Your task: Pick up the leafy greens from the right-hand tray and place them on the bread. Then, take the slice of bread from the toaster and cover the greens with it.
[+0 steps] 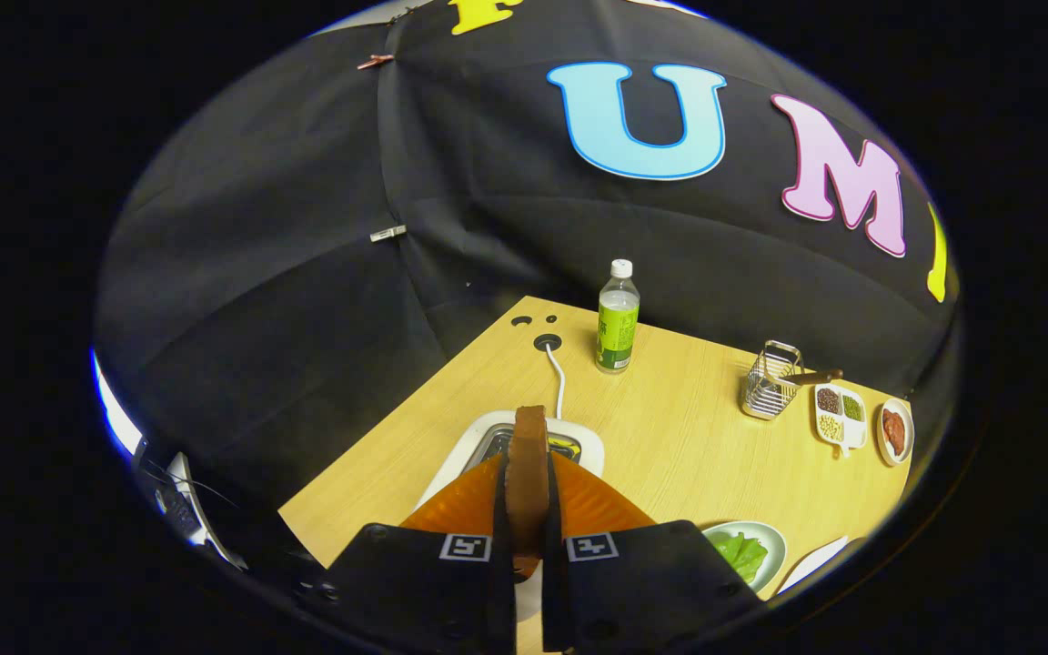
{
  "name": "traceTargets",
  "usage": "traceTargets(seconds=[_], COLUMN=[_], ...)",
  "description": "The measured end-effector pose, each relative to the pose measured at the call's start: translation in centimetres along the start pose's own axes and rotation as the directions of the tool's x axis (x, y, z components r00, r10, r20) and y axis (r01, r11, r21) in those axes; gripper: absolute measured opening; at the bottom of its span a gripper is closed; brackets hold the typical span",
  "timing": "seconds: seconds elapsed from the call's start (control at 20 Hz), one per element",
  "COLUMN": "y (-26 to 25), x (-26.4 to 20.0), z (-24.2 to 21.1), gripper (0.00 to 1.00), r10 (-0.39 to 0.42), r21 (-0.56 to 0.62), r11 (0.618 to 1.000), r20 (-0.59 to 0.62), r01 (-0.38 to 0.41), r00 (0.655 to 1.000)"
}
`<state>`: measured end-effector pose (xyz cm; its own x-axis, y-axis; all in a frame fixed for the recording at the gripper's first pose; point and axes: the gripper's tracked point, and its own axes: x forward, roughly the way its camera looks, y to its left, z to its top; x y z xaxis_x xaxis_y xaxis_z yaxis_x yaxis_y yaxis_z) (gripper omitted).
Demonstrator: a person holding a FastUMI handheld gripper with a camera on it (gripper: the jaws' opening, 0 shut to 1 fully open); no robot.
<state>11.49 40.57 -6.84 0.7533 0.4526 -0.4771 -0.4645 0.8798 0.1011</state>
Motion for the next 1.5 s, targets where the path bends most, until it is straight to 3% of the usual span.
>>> traceTargets(seconds=[0.15, 0.5, 0.9, 1.5], y=[-1.0, -5.9, -13.5, -19.8], x=[-1.3, -5.0, -5.6, -3.9], z=[1.9, 3.5, -1.7, -11.9], gripper=[0.15, 0.15, 0.15, 0.15], r10=[0.019, -0.013, -0.073, -0.018], r21=[0.098, 0.158, 0.290, 0.348], r11=[0.995, 0.987, 0.955, 0.936], r20=[0.022, 0.079, 0.015, -0.119], r01=[-0.021, 0.000, 0.066, 0.058], r00=[1.000, 0.997, 0.997, 0.993])
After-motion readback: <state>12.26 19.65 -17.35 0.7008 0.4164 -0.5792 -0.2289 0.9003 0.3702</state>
